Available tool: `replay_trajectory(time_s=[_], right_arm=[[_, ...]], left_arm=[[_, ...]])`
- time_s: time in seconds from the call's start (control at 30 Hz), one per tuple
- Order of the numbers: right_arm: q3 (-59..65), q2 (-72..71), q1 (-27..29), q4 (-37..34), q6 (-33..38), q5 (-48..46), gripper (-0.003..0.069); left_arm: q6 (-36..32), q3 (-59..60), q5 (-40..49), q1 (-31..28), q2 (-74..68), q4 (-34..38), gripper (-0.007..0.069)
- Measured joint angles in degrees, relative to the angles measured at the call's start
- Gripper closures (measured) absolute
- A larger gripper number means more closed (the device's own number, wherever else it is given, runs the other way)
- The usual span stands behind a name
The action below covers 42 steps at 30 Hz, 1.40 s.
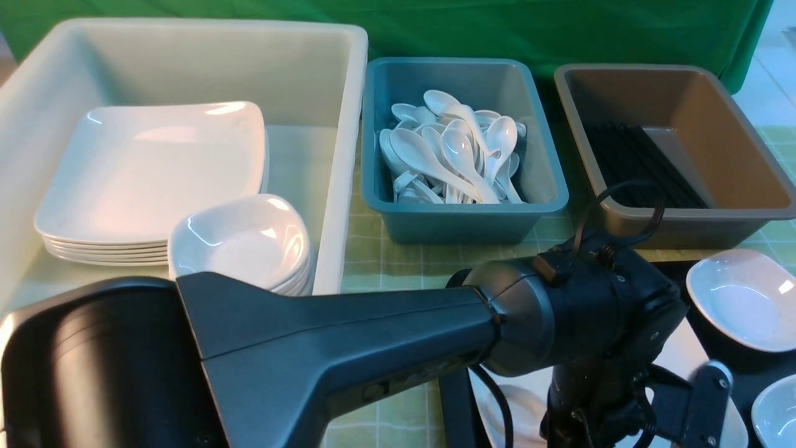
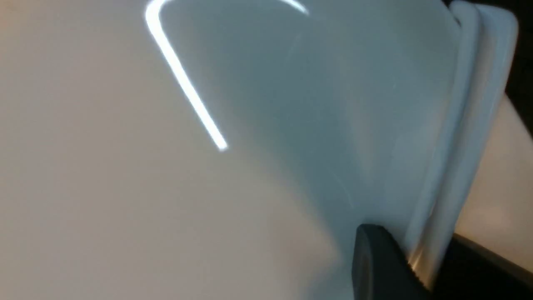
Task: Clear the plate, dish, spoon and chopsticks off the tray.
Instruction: Use the left arm to grab a soup spoon from the plate, then use the left arm to put the soup spoon into the small storage box in the middle
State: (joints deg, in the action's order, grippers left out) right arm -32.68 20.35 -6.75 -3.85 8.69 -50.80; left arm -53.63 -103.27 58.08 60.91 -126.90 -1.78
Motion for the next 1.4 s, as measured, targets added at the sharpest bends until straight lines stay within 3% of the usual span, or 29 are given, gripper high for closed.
replay_trajectory(time_s=[0.2,0.4,0.53,0.6,0.73,0.83,1.0,1.23,1.4], right_arm=[[0.0,0.0,0.0,0.0,0.0,0.0,0.0419],[0.0,0.0,0.0,0.0,0.0,0.06,0.0418],[0.0,0.0,0.0,0.0,0.0,0.06,0.0418],[0.0,0.0,0.0,0.0,0.0,0.2,0.0418],[0.0,0.0,0.0,0.0,0.0,0.2,0.0418],[0.0,0.0,0.0,0.0,0.0,0.2,0.0418],[0.0,0.0,0.0,0.0,0.0,0.2,0.0418],[0.0,0.0,0.0,0.0,0.0,0.37,0.0418],[0.0,0.0,0.0,0.0,0.0,0.37,0.0418]], left_arm=[[18.47,-8.3,3.05,-0.95,0.98,-8.17,0.0518],[34.1,-19.95,2.23,-6.08,3.12,-9.64,0.0518],[44.62,-26.44,-6.2,-13.99,3.41,-5.35,0.0518],[48.13,-27.65,-17.24,-20.31,3.05,4.52,0.0518],[49.24,-27.78,-27.39,-27.04,1.06,17.46,0.0518],[49.36,-27.78,-30.22,-31.17,-1.66,22.11,0.0518],[48.44,-27.78,-30.49,-34.25,-5.39,24.0,0.0505],[46.25,-27.77,-28.6,-33.26,-5.59,24.05,0.0372],[50.62,-27.77,-25.84,-33.14,-4.92,21.93,0.0291]])
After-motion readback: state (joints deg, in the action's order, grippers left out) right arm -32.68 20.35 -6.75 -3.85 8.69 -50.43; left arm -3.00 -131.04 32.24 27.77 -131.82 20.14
